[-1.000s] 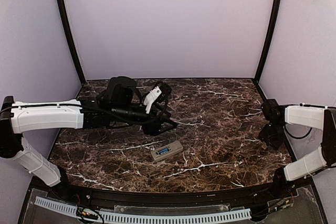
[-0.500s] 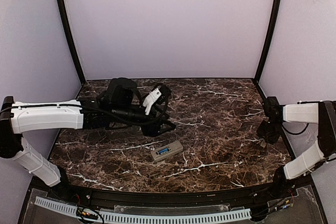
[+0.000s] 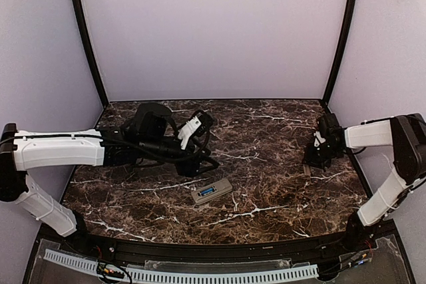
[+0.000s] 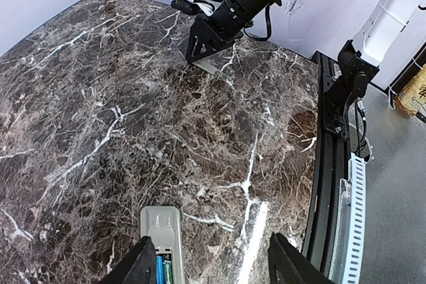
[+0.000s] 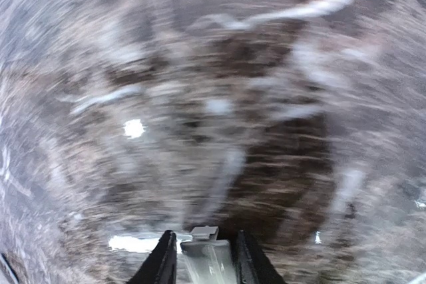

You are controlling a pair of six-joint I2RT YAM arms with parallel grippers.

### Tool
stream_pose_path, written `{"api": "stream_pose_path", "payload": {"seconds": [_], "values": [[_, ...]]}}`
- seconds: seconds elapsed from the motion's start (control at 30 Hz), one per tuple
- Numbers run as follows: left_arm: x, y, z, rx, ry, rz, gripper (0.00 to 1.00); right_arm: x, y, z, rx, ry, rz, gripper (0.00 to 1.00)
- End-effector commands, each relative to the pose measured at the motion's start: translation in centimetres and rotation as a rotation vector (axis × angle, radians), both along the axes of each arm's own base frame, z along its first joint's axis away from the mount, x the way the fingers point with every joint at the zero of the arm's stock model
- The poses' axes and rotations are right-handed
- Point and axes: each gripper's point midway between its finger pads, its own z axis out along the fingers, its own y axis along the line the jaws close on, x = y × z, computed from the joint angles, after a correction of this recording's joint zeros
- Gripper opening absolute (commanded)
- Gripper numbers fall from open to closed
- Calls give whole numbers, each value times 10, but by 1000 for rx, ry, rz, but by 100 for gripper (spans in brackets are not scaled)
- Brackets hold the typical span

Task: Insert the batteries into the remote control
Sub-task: Move the right arm with the battery cover to the center of the board, then adjust the remote control without the battery cover at the center of the board.

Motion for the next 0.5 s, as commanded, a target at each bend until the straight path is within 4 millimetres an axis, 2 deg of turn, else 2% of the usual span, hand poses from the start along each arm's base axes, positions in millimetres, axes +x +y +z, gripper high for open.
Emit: {"api": "stream_pose_path", "payload": {"seconds": [0.0,0.07,0.13,0.33,0.47], "values": [[-5,11,-2,-12,50,12,58,-41,34,-31,50,172,199,35],[-5,14,-4,-17,67,22,58,-43,37,-32,47,183,227,47],[-4,17,-5,-20,83,39,58,-45,41,-32,51,194,257,50],[4,28,-23,4,163,123,58,-60,45,-35,23,238,317,45],[6,36,-39,26,213,169,57,-62,53,-30,8,240,354,42]]}}
